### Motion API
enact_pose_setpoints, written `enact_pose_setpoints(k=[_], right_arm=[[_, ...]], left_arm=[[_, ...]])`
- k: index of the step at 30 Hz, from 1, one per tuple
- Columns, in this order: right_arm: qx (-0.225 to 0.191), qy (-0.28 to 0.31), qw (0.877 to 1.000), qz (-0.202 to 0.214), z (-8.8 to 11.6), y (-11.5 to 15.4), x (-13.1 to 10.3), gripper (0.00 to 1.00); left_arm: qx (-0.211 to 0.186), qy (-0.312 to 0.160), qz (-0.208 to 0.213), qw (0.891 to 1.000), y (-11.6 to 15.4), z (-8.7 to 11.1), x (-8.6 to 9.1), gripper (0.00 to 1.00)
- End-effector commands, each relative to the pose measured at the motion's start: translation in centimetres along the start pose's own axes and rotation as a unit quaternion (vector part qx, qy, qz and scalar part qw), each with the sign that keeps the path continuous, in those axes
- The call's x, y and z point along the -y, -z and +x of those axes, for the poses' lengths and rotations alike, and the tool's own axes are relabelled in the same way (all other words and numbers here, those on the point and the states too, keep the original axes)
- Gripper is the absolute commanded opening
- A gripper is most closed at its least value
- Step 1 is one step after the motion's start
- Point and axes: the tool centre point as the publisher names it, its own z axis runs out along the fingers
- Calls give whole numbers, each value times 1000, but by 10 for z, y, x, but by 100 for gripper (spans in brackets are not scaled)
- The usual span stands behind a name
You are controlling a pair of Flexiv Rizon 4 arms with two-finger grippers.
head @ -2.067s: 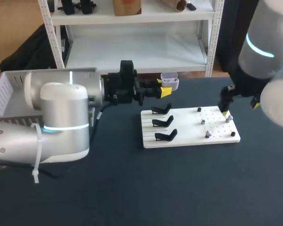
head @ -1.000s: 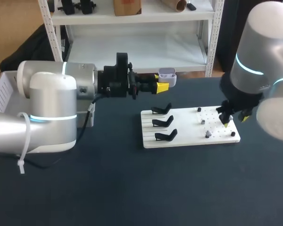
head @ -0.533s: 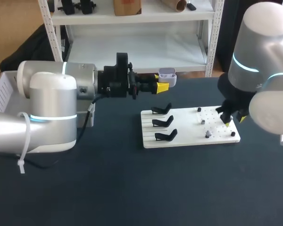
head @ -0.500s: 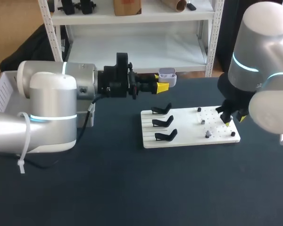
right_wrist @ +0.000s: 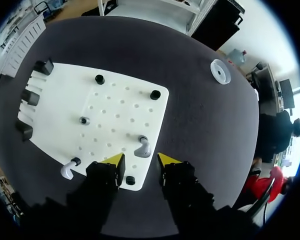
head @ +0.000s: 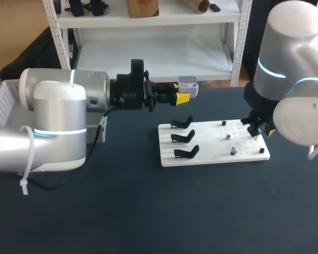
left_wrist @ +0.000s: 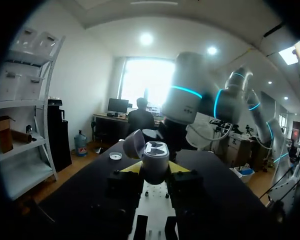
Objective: Pick up each earbud case from the left stands, insert the matching earbuds, close the lid, and place the case in the box.
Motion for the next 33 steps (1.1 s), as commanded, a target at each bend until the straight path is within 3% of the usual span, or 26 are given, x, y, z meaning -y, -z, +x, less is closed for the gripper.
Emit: enact_pose_setpoints(k=[1, 18, 24, 33], right_arm=[[2, -4, 1000, 16, -1, -1, -3, 40], [-6, -6, 999, 32, -3, -6, 1, 26], [-6, -7, 999, 34, -6, -7, 3, 30], [-7, -9, 999, 35, -8, -8, 4, 27]], left_arm=[[1, 0, -1, 1000, 0, 1, 0, 0], [1, 0, -1, 1000, 0, 1, 0, 0], [1, 0, -1, 1000, 0, 1, 0, 0], [1, 0, -1, 1000, 0, 1, 0, 0]])
